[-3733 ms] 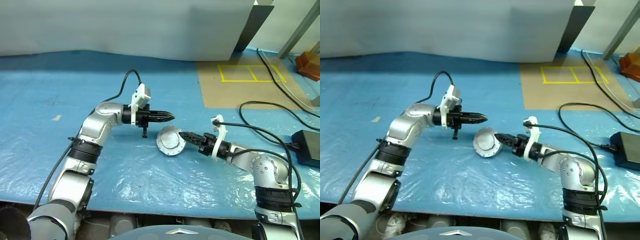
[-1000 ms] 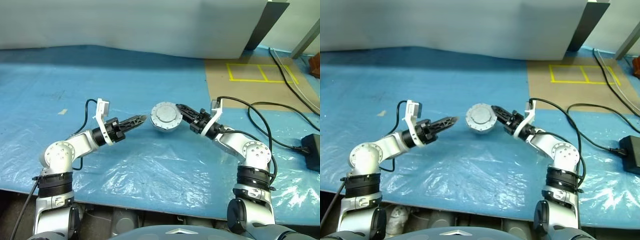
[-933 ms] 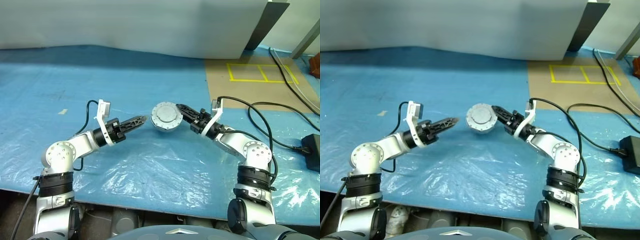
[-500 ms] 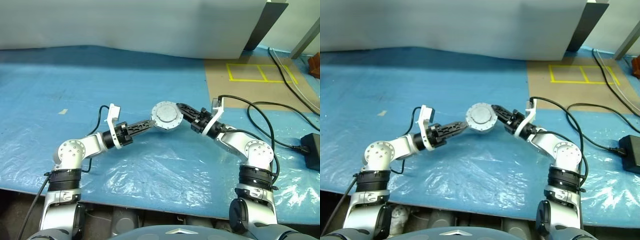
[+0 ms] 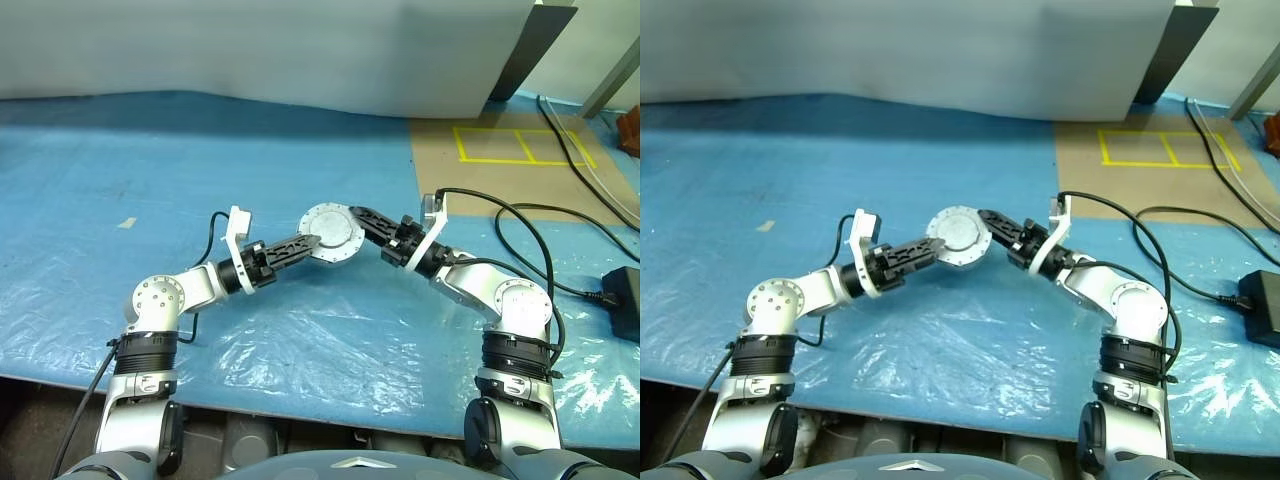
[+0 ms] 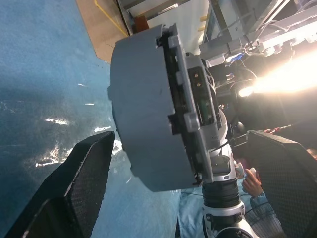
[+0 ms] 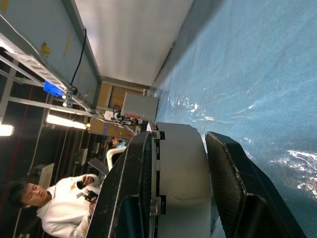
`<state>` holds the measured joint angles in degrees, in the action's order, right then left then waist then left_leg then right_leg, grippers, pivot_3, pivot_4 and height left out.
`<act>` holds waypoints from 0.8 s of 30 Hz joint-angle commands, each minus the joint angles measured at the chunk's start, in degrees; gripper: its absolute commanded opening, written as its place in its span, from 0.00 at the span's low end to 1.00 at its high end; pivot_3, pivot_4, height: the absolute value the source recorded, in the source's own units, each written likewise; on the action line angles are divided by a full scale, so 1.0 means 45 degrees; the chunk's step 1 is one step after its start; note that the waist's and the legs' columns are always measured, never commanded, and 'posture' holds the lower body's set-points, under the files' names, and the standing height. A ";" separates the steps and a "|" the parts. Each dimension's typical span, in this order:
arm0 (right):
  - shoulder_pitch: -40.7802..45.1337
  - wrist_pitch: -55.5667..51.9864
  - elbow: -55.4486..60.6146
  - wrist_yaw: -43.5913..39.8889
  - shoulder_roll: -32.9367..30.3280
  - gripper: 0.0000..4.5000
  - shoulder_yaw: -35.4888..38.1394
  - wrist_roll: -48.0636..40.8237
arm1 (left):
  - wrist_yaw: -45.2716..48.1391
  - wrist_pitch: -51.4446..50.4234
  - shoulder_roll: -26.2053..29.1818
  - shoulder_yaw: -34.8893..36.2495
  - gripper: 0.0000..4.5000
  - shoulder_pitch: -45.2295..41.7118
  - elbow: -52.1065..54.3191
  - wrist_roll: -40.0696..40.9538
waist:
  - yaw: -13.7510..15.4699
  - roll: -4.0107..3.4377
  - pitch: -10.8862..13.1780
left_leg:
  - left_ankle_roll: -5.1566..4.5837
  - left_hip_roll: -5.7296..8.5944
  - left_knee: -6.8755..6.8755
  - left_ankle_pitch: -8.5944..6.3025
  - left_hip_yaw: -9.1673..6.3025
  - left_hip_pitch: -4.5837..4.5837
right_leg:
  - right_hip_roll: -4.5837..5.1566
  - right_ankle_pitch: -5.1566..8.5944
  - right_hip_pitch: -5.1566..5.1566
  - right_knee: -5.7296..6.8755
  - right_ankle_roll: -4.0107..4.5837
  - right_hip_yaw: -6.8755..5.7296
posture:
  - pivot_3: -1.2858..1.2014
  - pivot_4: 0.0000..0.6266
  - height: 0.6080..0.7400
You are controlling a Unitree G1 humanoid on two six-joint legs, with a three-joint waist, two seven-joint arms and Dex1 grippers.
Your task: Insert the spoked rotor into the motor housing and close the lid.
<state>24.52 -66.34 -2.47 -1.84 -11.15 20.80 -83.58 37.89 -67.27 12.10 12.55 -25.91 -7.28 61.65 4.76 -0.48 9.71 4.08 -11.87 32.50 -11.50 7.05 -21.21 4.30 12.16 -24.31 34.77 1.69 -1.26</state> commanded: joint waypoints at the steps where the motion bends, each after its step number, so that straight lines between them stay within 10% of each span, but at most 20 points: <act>1: 0.0028 0.0132 0.0739 -0.0140 0.0069 0.30 -0.0124 -0.0739 | -0.0446 0.0121 -0.0821 0.0030 1.00 -0.0615 0.0295 0.0469 | 0.0031 0.0000 0.0000 | 0.0000 0.0000 0.0009 0.0000 0.0000 -0.0004 | 0.0000 -0.0001 0.0000 -0.0001 -0.0002 0.0001 | 0.52 0.24 1.00; 15: -0.0235 0.0385 0.0847 0.0121 -0.0111 0.30 -0.0505 -0.0950 | -0.1651 0.0352 -0.1937 0.0096 1.00 -0.1342 -0.0675 0.0064 | 0.0170 0.0001 0.0000 | -0.0001 0.0001 0.0039 0.0000 -0.0006 -0.0034 | 0.0001 -0.0017 0.0000 -0.0001 -0.0028 0.0005 | 0.52 0.24 1.00; 24: -0.0307 0.0567 0.0742 0.0265 -0.0191 0.30 -0.0607 -0.1056 | -0.1522 0.0255 -0.2137 0.0211 0.61 -0.1816 -0.1649 0.0093 | 0.0158 0.0001 0.0000 | -0.0001 0.0002 0.0053 0.0000 -0.0012 -0.0078 | 0.0002 -0.0024 0.0000 -0.0003 -0.0039 0.0008 | 0.52 0.24 1.00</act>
<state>22.98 -63.06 -1.51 -0.35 -12.16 19.13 -85.94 30.23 -66.33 2.59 13.37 -32.00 -16.24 61.54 5.47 -0.48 9.71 4.07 -11.86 32.73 -11.50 7.00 -21.55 4.31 12.05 -24.31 34.76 1.51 -1.23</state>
